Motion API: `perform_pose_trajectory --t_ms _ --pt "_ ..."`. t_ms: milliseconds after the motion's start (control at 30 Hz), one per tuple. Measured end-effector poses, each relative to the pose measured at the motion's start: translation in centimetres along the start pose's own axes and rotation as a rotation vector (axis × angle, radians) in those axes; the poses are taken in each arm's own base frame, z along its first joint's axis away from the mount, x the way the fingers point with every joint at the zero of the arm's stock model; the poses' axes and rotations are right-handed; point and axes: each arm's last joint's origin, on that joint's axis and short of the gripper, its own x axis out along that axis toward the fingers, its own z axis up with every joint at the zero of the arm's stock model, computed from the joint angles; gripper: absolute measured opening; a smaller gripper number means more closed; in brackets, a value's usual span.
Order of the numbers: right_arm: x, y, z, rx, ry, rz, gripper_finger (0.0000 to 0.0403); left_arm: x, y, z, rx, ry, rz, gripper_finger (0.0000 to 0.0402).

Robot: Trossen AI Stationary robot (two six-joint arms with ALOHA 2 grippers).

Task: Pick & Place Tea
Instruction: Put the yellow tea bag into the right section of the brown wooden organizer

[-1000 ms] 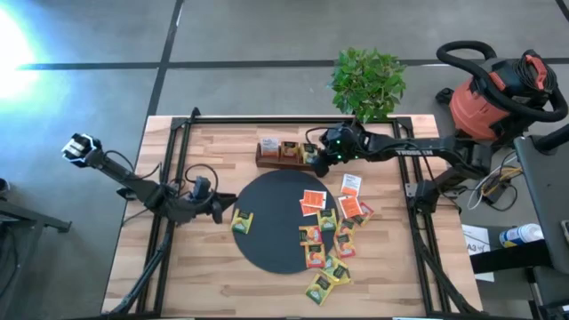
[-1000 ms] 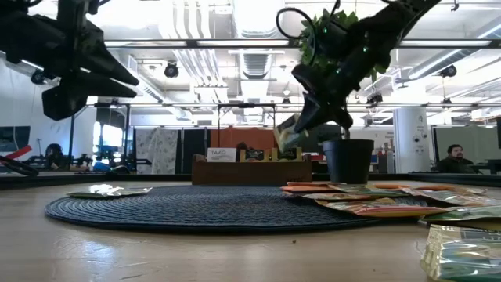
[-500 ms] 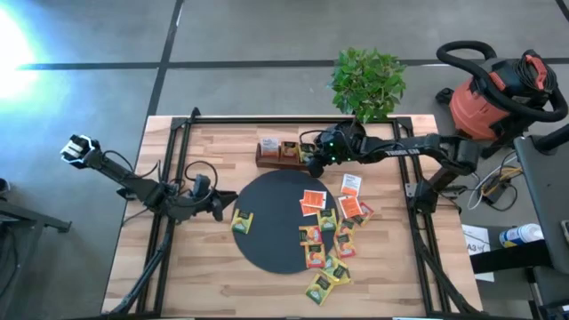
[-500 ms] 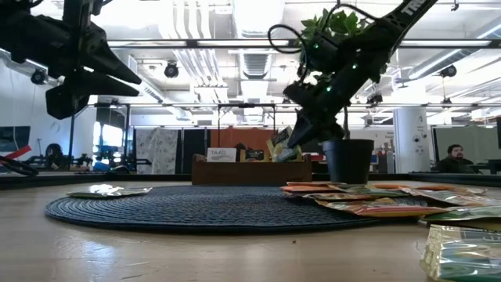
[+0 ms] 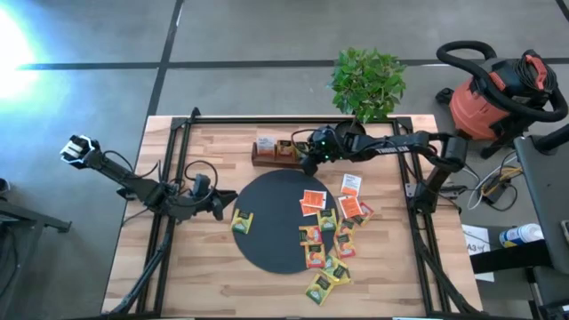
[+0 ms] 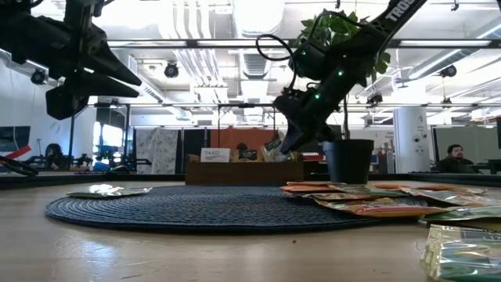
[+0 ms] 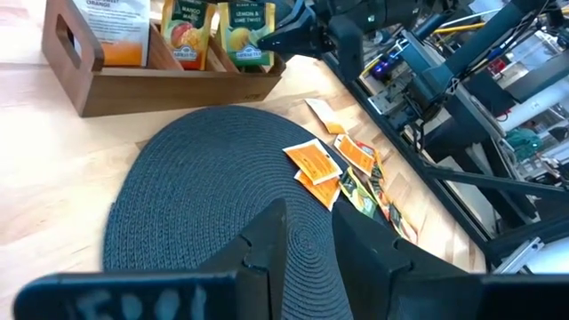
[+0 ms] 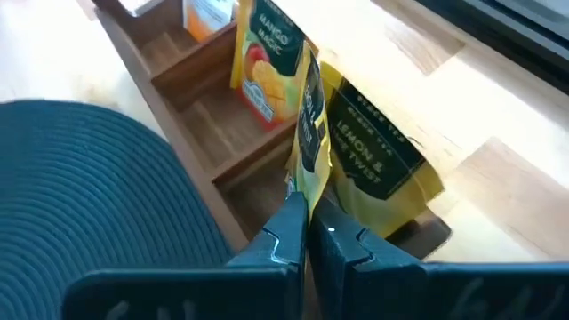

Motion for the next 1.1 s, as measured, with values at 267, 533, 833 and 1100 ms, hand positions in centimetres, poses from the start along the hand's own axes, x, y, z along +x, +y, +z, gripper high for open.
perform_pose_trajectory --t_ms 267,533,833,1100 --pt "0.4 -0.1 -0.9 -0.056 0.037 0.044 0.0037 0.0 0.2 0.0 0.012 -0.028 0.028 0.009" --pt "0.7 -0.3 -0.9 -0.051 0.03 0.004 0.0094 0.0 0.2 0.0 -0.008 -0.035 0.032 0.009" --pt "-0.9 -0.2 -0.2 -0.047 0.013 -0.01 0.0115 0.0 0.2 0.0 -0.017 -0.036 0.032 0.009" --pt "-1.8 0.1 0.8 -0.054 0.022 -0.014 0.0128 0.0 0.3 0.0 -0.011 -0.034 0.037 0.009"
